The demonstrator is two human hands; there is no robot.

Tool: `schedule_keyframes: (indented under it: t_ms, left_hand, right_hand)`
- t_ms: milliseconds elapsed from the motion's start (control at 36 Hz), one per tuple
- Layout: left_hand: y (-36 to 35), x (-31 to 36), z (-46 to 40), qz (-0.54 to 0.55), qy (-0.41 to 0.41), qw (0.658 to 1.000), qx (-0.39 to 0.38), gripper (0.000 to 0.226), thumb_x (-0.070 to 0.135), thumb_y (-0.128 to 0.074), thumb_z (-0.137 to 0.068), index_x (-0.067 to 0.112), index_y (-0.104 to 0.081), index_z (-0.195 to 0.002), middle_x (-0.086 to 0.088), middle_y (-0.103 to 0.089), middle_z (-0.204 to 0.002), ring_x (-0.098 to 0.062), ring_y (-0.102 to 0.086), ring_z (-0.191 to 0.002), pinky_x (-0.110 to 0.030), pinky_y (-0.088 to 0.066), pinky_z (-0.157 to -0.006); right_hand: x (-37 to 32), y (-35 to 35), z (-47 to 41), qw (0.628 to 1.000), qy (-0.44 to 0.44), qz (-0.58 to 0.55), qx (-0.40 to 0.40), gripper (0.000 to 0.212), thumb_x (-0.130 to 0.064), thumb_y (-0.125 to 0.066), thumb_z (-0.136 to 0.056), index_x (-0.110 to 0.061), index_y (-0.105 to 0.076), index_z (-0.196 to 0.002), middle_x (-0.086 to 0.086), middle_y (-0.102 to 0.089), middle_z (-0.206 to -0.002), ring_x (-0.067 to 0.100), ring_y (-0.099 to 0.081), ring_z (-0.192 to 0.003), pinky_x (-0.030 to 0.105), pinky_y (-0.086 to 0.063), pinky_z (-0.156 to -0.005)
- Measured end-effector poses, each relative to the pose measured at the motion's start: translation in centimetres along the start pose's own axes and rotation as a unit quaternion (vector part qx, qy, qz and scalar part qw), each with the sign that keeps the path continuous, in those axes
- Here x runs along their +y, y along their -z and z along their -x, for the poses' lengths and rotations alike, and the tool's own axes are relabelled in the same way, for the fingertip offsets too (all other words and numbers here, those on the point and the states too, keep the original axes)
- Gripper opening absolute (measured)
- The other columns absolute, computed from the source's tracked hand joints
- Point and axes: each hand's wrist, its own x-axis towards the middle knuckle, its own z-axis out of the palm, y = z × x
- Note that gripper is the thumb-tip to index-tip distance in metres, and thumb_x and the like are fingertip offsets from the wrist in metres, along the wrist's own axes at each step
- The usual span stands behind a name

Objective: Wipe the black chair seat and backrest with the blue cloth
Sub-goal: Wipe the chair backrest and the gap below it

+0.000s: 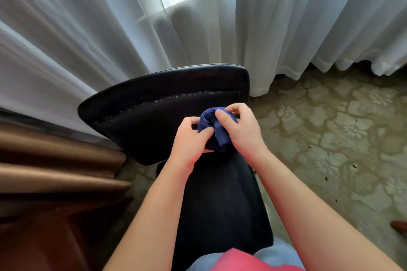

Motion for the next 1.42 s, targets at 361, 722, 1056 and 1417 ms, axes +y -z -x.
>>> schedule_keyframes:
  t_ms: [361, 722, 1056, 1417]
  left_hand:
    - [-0.1, 0.9, -0.8, 0.054, 0.015, 0.998, 0.022, 0.022, 0.015, -0.059, -0.097, 0.0, -0.063, -0.112, -0.025, -0.073, -0.103, -0.028, -0.076, -0.084, -0.034, -0.059, -0.061]
    - [2.0, 1.0, -2.7, -0.046, -0.024, 0.997, -0.049, 0.025, 0.025, -0.056, -0.091, 0.016, -0.074, -0.106, -0.001, -0.079, -0.094, -0.017, -0.074, -0.097, -0.039, -0.054, -0.091]
    - [6.7, -0.2, -8.0, -0.355, -0.301, 0.843, 0.27, 0.042, 0.02, -0.066, -0.082, 0.021, -0.062, -0.124, -0.004, -0.051, -0.132, -0.029, -0.041, -0.128, -0.048, -0.039, -0.107]
    - [9.6, 1.5, -11.2, -0.417, -0.29, 0.801, 0.316, 0.054, 0.025, -0.071, -0.087, 0.027, -0.053, -0.138, 0.002, -0.05, -0.143, -0.028, -0.037, -0.14, -0.064, -0.018, -0.118]
  right_hand:
    - [1.2, 0.5, 1.5, 0.982, 0.116, 0.113, -0.092, 0.099, -0.054, -0.086, -0.066, -0.025, -0.037, -0.147, -0.01, -0.031, -0.145, 0.009, -0.044, -0.13, 0.034, -0.044, -0.109]
    - [2.8, -1.2, -0.4, 0.991, 0.096, 0.064, 0.063, 0.06, -0.018, -0.085, -0.067, -0.031, -0.054, -0.116, -0.011, -0.064, -0.105, 0.006, -0.062, -0.095, 0.024, -0.053, -0.082]
    - [3.2, -2.2, -1.5, 0.951, 0.063, 0.016, 0.301, 0.059, -0.013, -0.082, -0.072, -0.014, -0.059, -0.126, 0.003, -0.058, -0.119, -0.009, -0.054, -0.097, 0.004, -0.043, -0.081]
    - [2.8, -3.1, -3.8, 0.951, 0.041, 0.1, 0.289, 0.081, -0.036, -0.084, -0.076, -0.018, -0.044, -0.145, -0.001, -0.05, -0.137, 0.012, -0.054, -0.122, 0.03, -0.047, -0.102]
